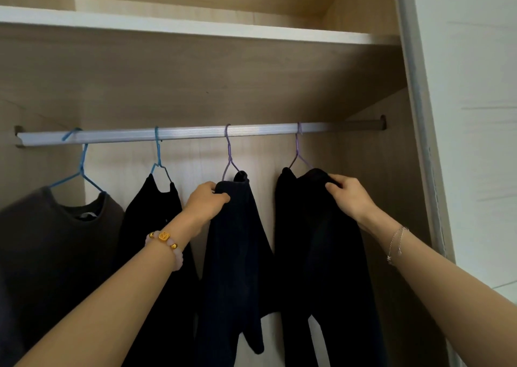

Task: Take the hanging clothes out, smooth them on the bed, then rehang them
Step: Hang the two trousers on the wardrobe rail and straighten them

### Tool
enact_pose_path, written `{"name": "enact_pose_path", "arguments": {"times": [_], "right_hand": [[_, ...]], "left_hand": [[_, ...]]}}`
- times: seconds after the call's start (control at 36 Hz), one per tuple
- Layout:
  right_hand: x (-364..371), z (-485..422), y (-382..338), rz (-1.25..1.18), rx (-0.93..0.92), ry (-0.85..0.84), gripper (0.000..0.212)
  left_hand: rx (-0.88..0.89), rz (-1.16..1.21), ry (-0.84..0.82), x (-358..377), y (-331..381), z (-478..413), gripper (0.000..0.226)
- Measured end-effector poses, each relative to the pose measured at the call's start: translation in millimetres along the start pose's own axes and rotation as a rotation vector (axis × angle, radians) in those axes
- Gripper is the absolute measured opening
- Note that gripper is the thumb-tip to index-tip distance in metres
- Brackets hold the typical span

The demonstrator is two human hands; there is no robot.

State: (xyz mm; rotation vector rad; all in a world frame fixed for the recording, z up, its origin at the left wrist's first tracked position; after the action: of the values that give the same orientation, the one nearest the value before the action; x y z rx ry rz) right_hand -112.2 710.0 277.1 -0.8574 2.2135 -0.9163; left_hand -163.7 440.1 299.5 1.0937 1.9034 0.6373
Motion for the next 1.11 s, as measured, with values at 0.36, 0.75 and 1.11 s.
{"name": "enact_pose_path", "arguments": {"times": [0.36,0.75,1.11], "right_hand": [[1,5,-6,-0.199,0.015,-0.06,0.035],[16,17,-25,-0.204,-0.002,-0.124,0.028],[20,22,-30,-0.204,-0.026,-0.162,0.034]], "left_hand": [[-0.237,0.477,-0.037,-6,4,6,0.012],[-0.103,0.4,-0.022,-40,38,18,0.012],[-0.063,0.357,-0.078,-77,45,73,0.014]]}}
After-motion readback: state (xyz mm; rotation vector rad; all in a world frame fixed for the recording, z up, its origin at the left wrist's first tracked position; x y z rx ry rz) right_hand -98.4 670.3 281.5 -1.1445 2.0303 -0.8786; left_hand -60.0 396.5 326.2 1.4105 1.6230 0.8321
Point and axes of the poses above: each hand's wrist, its own z-axis away from the middle knuckle, its own x-axis out of the palm, y = z × x, the point moved 3 cm from there along -z, towards the middle knuckle, and after that the axes turned 4 degrees about y, right-handed, at the moved point
